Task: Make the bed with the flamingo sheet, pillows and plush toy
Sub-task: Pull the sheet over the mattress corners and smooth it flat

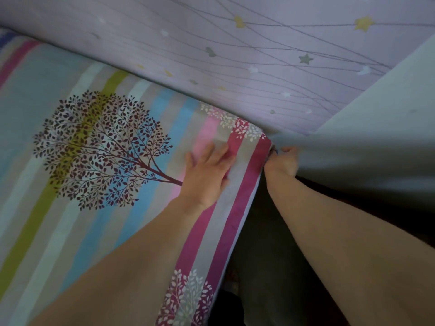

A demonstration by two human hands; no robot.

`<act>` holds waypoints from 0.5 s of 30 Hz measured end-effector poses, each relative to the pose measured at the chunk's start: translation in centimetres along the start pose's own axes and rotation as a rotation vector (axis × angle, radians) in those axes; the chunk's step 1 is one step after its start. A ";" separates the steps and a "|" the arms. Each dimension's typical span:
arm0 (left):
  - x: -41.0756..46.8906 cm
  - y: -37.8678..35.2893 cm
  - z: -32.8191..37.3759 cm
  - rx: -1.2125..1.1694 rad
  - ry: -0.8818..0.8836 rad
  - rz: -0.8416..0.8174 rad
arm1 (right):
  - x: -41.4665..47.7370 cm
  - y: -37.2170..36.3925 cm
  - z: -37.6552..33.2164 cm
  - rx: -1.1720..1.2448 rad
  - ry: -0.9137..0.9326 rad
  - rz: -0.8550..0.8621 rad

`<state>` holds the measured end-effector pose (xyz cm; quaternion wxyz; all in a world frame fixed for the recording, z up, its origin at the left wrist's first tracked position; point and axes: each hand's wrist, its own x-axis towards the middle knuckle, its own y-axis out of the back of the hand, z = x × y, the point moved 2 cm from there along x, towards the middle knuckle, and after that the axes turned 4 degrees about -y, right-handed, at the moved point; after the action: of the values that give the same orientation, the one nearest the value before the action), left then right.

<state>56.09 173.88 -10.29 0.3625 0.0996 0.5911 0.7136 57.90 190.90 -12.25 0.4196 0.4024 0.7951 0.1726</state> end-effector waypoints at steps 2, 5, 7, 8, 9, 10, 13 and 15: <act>-0.5 0.2 -1.2 -0.055 -0.019 0.001 | -1.7 -0.6 0.1 -0.017 0.109 -0.010; -1.9 1.0 -3.1 -0.210 0.030 0.179 | -5.2 -1.6 0.0 -0.124 0.304 0.017; -3.6 1.3 -5.0 -0.297 0.073 0.281 | -7.9 -2.3 -0.1 -0.209 0.428 0.030; -4.7 1.4 -6.0 -0.313 0.094 0.317 | -9.2 -2.7 -0.1 -0.254 0.488 0.019; -5.8 1.4 -7.1 -0.308 0.116 0.339 | -10.4 -3.2 -0.2 -0.282 0.545 -0.008; -7.4 1.6 -8.4 -0.298 0.142 0.352 | -12.0 -4.1 -0.3 -0.313 0.597 -0.060; -10.9 2.6 -11.2 -0.274 0.166 0.359 | -15.7 -6.5 -0.7 -0.390 0.692 -0.236; -14.0 3.3 -13.6 -0.260 0.198 0.370 | -18.9 -8.7 -1.2 -0.423 0.761 -0.310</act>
<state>57.09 154.38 -7.07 0.1758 0.0882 0.4985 0.8443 58.77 170.82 -6.86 0.1917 0.0924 0.8906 0.4019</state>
